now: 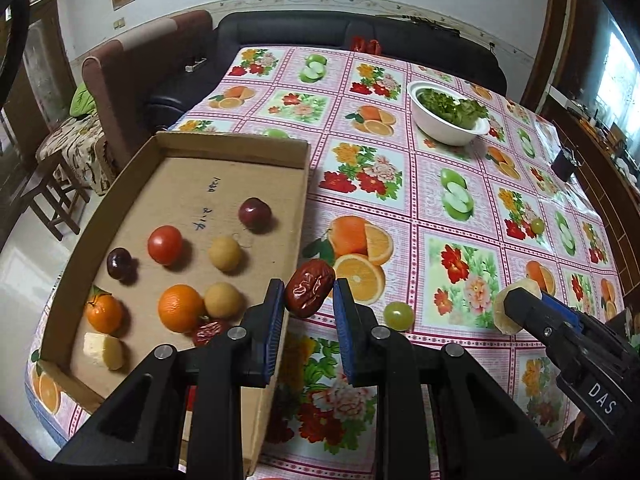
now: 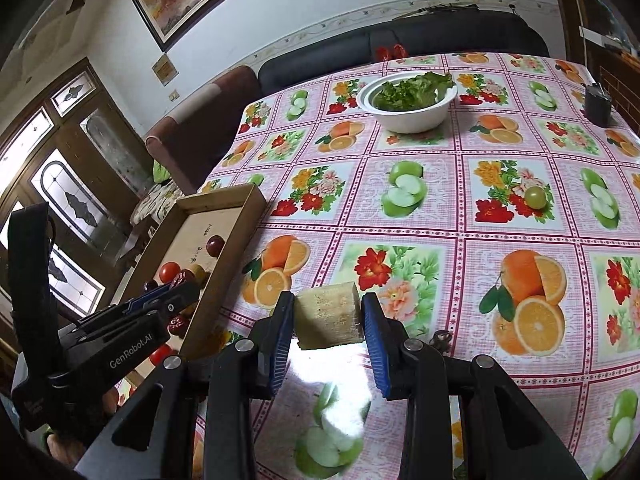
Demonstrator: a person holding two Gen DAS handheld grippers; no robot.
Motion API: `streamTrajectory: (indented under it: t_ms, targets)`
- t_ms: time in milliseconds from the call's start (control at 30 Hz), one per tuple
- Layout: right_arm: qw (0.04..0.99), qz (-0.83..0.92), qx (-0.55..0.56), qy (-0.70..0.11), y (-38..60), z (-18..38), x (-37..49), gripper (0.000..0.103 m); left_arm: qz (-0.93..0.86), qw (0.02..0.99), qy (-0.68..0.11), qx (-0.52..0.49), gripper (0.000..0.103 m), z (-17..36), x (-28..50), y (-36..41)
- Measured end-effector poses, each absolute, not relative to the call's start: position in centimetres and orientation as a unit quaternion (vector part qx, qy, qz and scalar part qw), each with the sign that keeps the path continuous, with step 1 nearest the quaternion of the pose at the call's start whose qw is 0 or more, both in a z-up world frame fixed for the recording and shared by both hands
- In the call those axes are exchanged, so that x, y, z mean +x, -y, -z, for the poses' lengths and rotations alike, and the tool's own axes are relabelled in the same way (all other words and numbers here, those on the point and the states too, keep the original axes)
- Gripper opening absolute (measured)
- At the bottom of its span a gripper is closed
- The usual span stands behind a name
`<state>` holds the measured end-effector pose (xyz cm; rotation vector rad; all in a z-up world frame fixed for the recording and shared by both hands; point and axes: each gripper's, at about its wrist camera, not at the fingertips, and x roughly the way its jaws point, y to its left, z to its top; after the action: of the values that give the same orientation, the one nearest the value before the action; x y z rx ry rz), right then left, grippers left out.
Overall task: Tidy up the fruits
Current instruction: 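Carry the cheese cube and red date over the cardboard tray with both tools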
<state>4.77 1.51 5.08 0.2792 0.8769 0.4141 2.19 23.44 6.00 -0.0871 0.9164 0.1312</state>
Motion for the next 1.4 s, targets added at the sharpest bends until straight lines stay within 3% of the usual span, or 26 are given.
streamTrajectory:
  t_ms: [1400]
  targets:
    - [0.856, -0.278, 0.095, -0.425, -12.9, -6.3, 9.5, 0.034, -0.13, 0.882, -0.439, -0.116, 0.022, -6.4, 4.1, -35.8]
